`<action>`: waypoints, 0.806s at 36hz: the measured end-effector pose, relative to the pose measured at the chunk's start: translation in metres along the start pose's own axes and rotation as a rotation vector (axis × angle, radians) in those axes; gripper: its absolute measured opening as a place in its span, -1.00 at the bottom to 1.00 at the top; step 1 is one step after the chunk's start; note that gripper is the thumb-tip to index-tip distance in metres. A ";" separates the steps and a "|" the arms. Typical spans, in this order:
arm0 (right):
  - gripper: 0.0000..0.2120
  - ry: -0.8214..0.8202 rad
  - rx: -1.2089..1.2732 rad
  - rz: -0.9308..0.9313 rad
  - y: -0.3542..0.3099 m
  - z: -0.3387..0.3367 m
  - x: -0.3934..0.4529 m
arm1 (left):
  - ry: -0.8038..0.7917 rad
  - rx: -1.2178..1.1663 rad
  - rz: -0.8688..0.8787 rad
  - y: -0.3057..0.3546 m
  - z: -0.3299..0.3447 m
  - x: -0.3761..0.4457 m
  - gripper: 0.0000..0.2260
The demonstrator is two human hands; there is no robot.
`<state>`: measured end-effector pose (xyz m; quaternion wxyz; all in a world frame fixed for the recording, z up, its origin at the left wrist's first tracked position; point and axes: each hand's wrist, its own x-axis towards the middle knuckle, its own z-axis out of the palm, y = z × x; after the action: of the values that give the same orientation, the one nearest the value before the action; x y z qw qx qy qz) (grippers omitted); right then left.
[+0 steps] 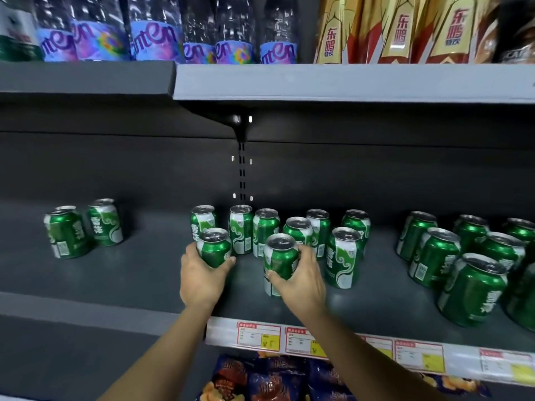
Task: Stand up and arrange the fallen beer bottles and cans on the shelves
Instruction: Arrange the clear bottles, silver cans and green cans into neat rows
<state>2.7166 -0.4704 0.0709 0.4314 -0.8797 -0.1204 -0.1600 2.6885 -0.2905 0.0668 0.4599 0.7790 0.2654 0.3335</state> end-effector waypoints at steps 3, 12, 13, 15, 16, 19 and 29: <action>-0.30 -0.021 -0.005 -0.006 0.004 -0.001 0.001 | 0.052 0.024 0.005 0.003 0.002 -0.006 -0.28; -0.70 0.518 0.303 -0.037 0.042 -0.050 0.002 | 0.139 -0.274 0.561 0.087 0.043 -0.087 -0.56; -0.72 0.533 0.287 0.002 0.052 -0.059 0.008 | 0.040 -0.290 0.603 0.095 0.054 -0.098 -0.60; -0.75 0.533 0.227 0.074 0.075 -0.074 0.017 | -0.177 -0.266 0.598 0.105 0.081 -0.116 -0.59; -0.76 0.525 0.193 0.108 0.087 -0.081 0.021 | -0.285 -0.251 0.552 0.106 0.095 -0.122 -0.53; -0.72 0.438 0.106 0.203 0.113 -0.097 0.027 | -0.462 -0.219 0.342 0.105 0.128 -0.129 -0.29; -0.42 0.064 -0.016 0.264 0.129 -0.106 0.068 | -0.455 -0.059 0.097 0.088 0.168 -0.109 -0.46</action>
<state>2.8052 -0.6273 0.0646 0.4452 -0.8857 0.0118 -0.1308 2.7571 -0.4978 0.0555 0.5138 0.8322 0.1073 0.1786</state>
